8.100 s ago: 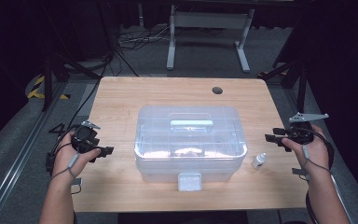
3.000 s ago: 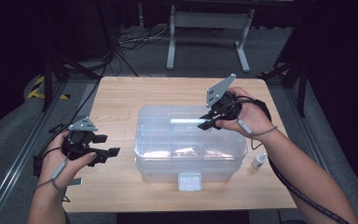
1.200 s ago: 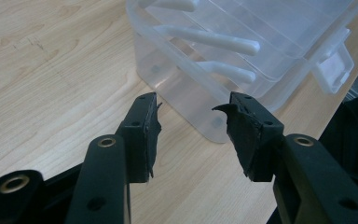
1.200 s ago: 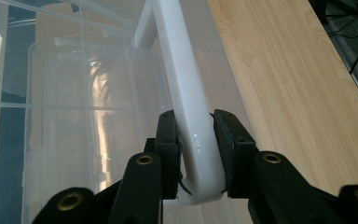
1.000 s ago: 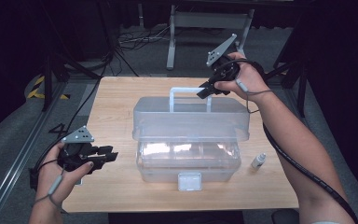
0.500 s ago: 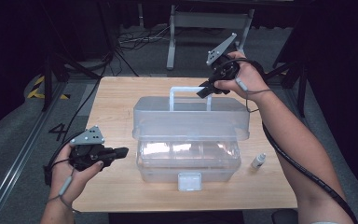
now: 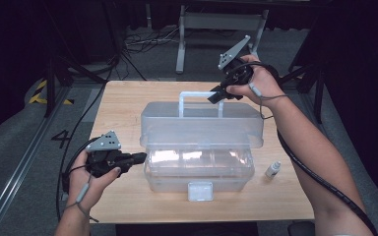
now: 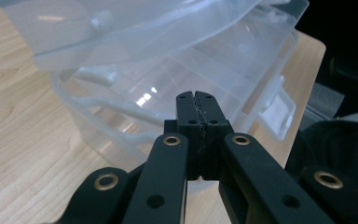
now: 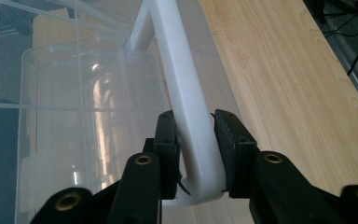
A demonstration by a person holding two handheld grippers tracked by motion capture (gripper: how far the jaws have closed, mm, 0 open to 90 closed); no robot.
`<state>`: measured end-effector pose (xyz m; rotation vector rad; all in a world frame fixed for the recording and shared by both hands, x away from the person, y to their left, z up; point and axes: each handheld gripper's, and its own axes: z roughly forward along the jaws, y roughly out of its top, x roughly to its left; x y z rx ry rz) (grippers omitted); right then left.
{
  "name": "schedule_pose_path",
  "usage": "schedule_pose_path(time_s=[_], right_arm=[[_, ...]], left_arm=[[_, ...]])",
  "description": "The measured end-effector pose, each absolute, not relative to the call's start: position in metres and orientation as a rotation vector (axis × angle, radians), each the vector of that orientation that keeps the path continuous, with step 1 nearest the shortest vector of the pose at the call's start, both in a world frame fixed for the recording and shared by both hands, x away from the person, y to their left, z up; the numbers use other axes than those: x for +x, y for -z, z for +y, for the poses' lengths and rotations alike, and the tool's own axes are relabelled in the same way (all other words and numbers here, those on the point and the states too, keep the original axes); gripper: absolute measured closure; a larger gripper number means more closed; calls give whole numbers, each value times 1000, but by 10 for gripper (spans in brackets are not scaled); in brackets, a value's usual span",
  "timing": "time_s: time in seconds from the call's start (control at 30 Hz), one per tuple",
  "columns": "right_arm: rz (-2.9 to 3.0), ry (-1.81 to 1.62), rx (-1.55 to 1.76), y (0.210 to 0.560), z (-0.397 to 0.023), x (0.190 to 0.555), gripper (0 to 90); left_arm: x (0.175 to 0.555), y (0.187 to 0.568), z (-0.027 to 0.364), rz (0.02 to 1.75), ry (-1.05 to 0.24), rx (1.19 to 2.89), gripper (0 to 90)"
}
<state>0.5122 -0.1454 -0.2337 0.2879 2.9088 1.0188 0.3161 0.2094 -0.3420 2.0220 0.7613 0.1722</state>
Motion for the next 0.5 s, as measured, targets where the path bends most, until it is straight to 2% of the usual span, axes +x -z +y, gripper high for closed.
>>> schedule_pose_path(time_s=[0.5], right_arm=[[2901, -1020, 287, 234, -146, 510, 719]], left_arm=[[317, 346, 200, 798, -319, 1924, 899]])
